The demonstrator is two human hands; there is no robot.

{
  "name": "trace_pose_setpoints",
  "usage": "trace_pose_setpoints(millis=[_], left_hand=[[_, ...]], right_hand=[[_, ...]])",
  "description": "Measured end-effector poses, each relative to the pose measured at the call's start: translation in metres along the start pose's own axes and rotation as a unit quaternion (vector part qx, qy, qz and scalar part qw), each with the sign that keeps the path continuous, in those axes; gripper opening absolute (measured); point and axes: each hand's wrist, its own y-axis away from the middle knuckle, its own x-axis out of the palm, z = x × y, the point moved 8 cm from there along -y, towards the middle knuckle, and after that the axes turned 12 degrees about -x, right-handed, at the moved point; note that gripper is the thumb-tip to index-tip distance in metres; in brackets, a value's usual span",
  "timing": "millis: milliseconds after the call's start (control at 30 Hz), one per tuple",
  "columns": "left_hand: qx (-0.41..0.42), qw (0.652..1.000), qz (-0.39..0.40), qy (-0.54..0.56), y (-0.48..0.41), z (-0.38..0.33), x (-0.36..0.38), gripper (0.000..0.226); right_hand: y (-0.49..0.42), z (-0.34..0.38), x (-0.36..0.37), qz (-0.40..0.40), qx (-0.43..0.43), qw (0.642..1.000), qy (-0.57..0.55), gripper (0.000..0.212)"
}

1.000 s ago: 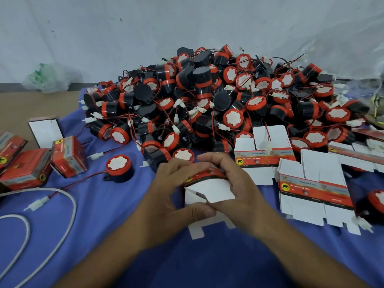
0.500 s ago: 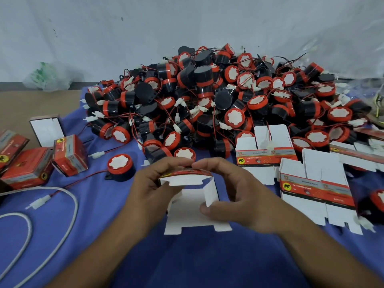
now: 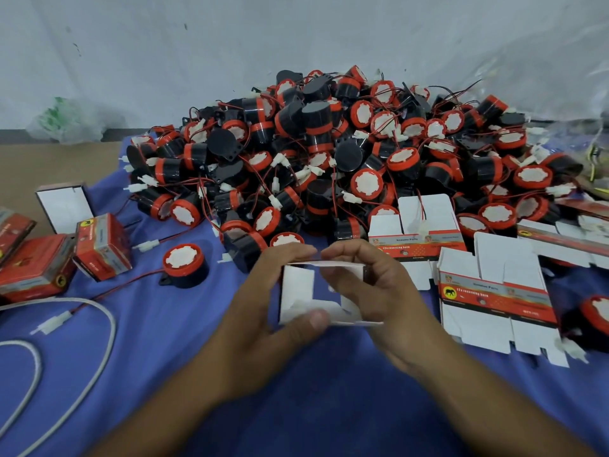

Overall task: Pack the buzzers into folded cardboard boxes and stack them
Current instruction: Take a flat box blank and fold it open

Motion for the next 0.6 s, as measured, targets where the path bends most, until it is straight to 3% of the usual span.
trace_pose_setpoints(millis=[67,200,233,300,467,533,600], left_hand=[[-0.016,0.999,-0.029,0.018,-0.001,0.001,-0.007,0.06],[-0.004,0.995,-0.041,0.087,-0.004,0.001,-0.013,0.017],[-0.005,0.995,-0.047,0.084,-0.006,0.001,-0.014,0.018],[-0.017,0.994,-0.054,0.089,-0.008,0.004,-0.017,0.024],[-0.116,0.973,-0.069,0.185,-0.008,0.025,-0.019,0.027],[-0.118,0.976,-0.09,0.161,-0.005,0.025,-0.021,0.034],[-0.099,0.987,-0.107,0.063,0.0,0.018,-0.019,0.052]], right_hand=[[0.002,0.0,0.006,0.001,-0.012,1.0,0.022,0.006],[0.008,-0.009,0.023,0.054,0.025,0.997,-0.041,0.042],[0.009,-0.011,0.026,0.064,0.042,0.995,-0.058,0.045],[0.007,-0.009,0.026,0.06,0.027,0.997,-0.034,0.027],[0.008,-0.001,0.023,0.043,-0.032,0.998,0.034,0.025],[0.006,0.002,0.023,0.022,-0.035,0.999,0.024,0.023],[0.004,0.001,0.017,-0.018,-0.02,0.999,-0.02,0.018]])
